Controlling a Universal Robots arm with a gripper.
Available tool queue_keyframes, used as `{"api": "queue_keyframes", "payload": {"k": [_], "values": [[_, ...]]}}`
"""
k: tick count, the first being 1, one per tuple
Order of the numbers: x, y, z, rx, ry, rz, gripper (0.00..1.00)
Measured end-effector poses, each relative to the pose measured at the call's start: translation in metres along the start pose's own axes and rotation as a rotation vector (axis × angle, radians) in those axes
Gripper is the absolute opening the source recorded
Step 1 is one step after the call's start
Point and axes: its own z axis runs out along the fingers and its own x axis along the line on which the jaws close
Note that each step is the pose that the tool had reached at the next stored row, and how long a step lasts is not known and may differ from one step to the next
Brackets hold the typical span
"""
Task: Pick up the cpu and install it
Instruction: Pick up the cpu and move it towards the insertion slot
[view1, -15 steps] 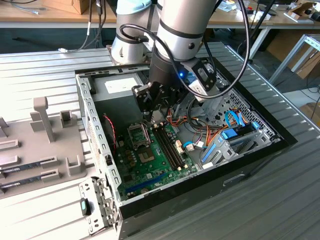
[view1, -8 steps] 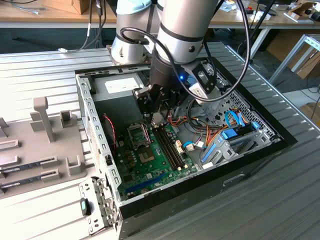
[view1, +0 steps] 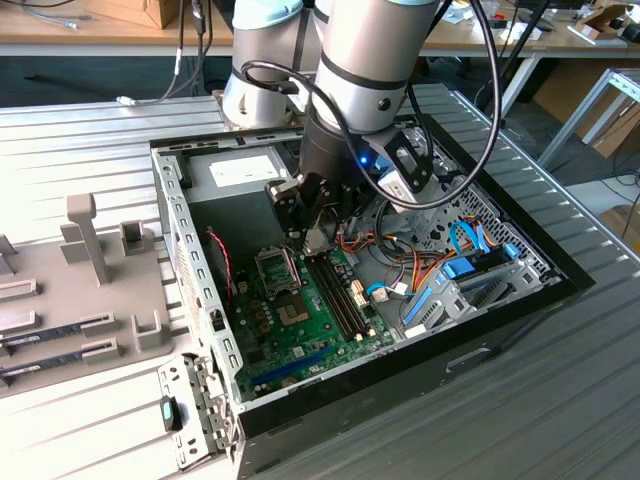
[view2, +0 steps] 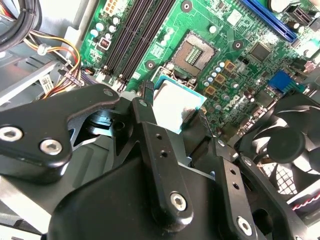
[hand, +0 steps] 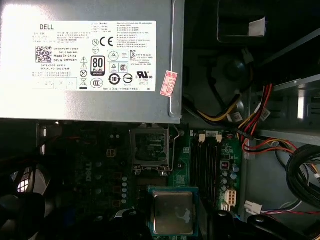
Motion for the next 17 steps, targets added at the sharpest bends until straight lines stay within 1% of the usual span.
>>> {"api": "queue_keyframes", "payload": {"k": [17], "values": [[0.0001,-0.0060,0.0049,0.0000,0.0000,0.000,0.47]]}}
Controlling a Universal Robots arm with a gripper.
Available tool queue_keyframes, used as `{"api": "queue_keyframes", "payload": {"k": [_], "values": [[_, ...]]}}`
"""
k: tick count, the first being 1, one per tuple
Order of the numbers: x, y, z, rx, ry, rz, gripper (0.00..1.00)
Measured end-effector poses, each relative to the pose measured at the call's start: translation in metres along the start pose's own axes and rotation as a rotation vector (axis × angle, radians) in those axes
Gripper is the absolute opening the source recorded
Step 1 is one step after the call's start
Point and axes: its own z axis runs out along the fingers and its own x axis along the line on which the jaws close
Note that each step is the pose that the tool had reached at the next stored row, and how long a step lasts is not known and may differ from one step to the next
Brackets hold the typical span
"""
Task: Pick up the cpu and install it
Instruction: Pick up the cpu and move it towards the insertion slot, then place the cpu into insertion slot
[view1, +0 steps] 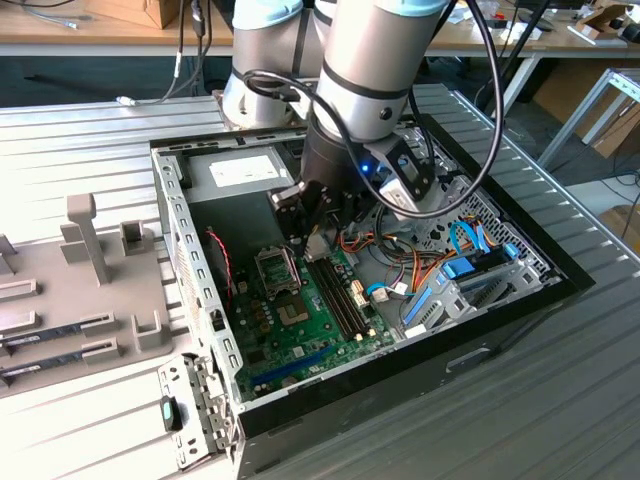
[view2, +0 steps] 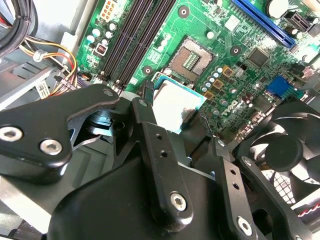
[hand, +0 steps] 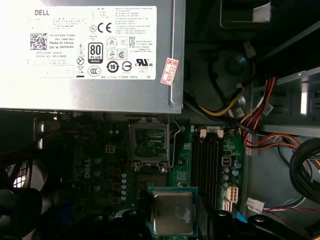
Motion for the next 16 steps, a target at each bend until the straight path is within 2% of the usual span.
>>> {"api": "queue_keyframes", "payload": {"k": [16], "values": [[0.0001,-0.0051,0.0027,0.0000,0.0000,0.000,0.47]]}}
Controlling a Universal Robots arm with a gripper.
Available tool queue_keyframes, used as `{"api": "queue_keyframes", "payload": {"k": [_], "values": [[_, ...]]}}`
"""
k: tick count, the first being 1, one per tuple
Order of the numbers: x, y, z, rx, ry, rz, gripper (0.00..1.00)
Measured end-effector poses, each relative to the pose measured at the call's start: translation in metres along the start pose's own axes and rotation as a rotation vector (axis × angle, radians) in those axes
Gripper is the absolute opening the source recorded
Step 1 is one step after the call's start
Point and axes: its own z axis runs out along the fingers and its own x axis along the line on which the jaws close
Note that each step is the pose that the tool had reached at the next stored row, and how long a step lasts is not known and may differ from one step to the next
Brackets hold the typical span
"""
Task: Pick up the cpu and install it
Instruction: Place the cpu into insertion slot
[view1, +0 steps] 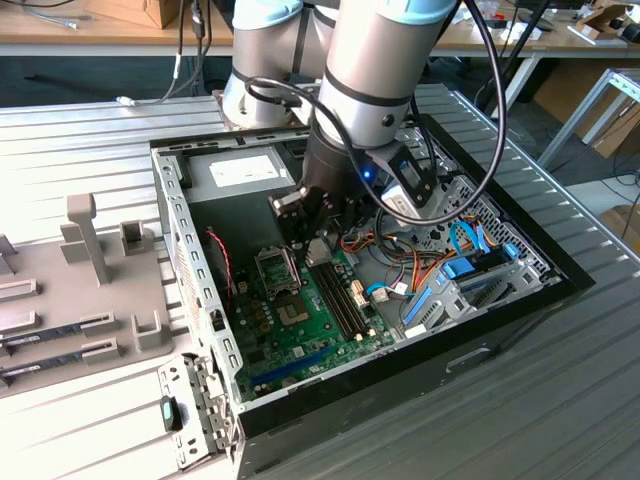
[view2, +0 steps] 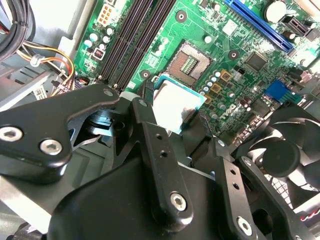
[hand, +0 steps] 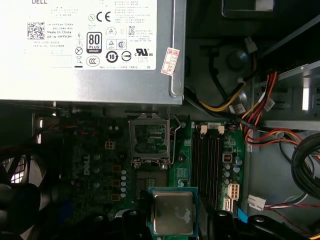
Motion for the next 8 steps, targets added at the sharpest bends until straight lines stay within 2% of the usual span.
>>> {"api": "queue_keyframes", "payload": {"k": [4,8], "values": [[0.0001,-0.0035,0.0021,-0.0002,-0.0001,0.000,0.47],[0.0003,-0.0036,0.0043,0.0000,0.0000,0.000,0.47]]}}
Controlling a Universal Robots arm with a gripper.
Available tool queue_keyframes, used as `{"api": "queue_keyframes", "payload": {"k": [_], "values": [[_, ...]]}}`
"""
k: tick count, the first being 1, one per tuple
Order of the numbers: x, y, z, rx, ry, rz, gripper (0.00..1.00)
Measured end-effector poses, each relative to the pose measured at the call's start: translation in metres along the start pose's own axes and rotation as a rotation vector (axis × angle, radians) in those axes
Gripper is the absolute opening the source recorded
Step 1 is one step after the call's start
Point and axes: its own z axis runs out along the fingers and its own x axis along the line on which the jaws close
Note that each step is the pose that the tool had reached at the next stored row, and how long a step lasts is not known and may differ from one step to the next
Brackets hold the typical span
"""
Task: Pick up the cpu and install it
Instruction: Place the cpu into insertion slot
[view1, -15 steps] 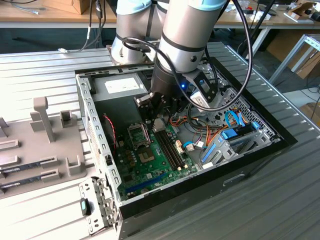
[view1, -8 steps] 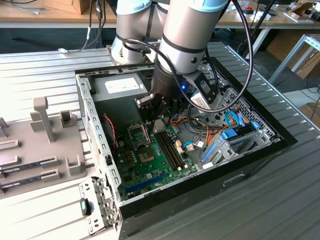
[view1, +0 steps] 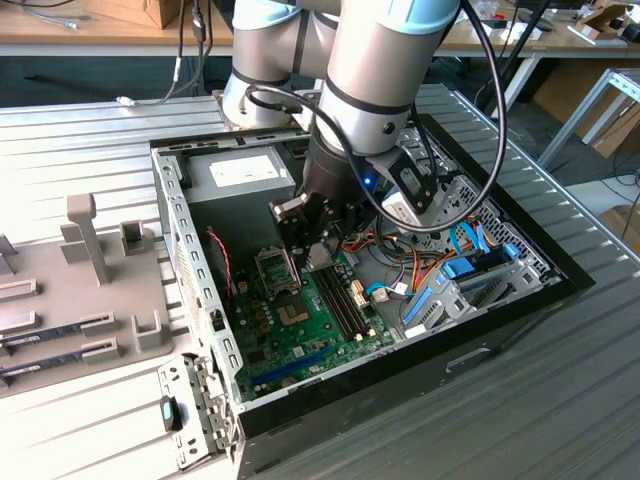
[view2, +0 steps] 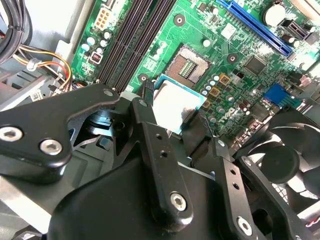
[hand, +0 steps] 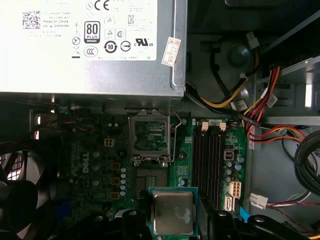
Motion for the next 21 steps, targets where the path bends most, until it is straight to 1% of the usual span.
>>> {"api": "queue_keyframes", "payload": {"k": [21], "values": [[-0.0001,0.0000,0.0054,0.0000,0.0000,0.000,0.47]]}}
